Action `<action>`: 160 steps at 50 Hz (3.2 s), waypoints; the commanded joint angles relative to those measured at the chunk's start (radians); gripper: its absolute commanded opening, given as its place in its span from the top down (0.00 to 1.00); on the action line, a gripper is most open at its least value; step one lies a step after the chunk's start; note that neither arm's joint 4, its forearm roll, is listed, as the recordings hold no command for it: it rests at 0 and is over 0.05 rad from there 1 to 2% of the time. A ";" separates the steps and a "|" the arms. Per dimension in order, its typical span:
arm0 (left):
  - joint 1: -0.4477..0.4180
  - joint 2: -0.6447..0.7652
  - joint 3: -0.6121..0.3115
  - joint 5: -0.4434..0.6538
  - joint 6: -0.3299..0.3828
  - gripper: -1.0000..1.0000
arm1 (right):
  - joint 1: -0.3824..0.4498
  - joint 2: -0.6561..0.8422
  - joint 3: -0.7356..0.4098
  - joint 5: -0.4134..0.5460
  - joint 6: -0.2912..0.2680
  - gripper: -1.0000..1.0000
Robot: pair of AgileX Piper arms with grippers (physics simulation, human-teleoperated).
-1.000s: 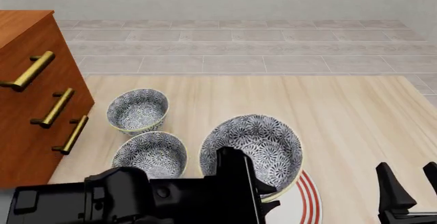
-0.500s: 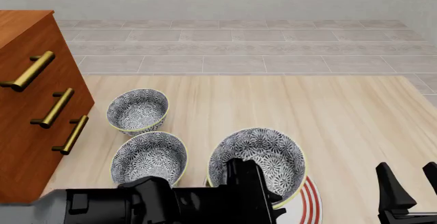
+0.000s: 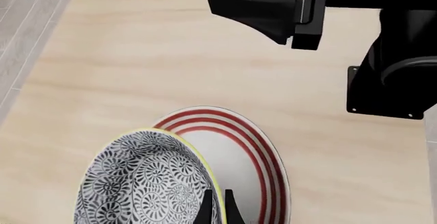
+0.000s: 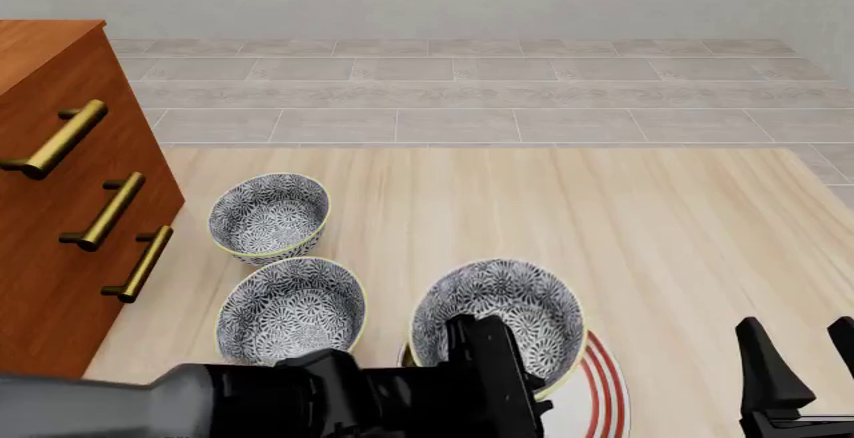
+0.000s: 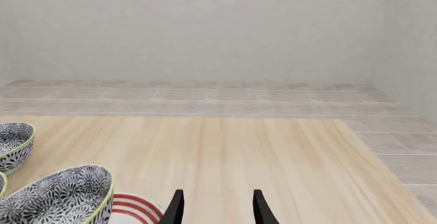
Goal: Put the bowl at the front on the plate.
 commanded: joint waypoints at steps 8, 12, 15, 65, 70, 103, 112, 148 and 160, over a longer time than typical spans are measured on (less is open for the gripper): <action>0.023 0.096 -0.013 -0.032 0.047 1.00 | -0.003 0.000 0.000 -0.002 0.007 0.00; 0.030 0.120 -0.010 -0.045 0.063 1.00 | -0.005 0.000 0.000 -0.003 0.010 0.00; 0.038 0.133 -0.010 -0.046 0.076 1.00 | -0.005 -0.001 0.000 -0.003 0.011 0.00; 0.010 0.147 -0.029 -0.017 0.009 1.00 | -0.002 -0.001 0.001 -0.003 0.011 0.00; 0.009 0.150 -0.029 -0.015 0.011 1.00 | -0.003 -0.001 0.001 -0.003 0.013 0.00; 0.017 0.153 -0.034 -0.007 0.008 0.00 | -0.006 -0.001 0.001 -0.006 0.013 0.00; 0.010 0.135 -0.036 0.006 0.005 0.00 | -0.007 -0.001 0.000 -0.005 0.013 0.00; -0.059 -0.160 -0.225 0.299 -0.036 0.00 | -0.005 -0.001 0.000 -0.004 0.007 0.00; -0.055 -0.274 -0.408 0.435 -0.036 0.00 | -0.002 -0.001 0.001 -0.005 0.003 0.00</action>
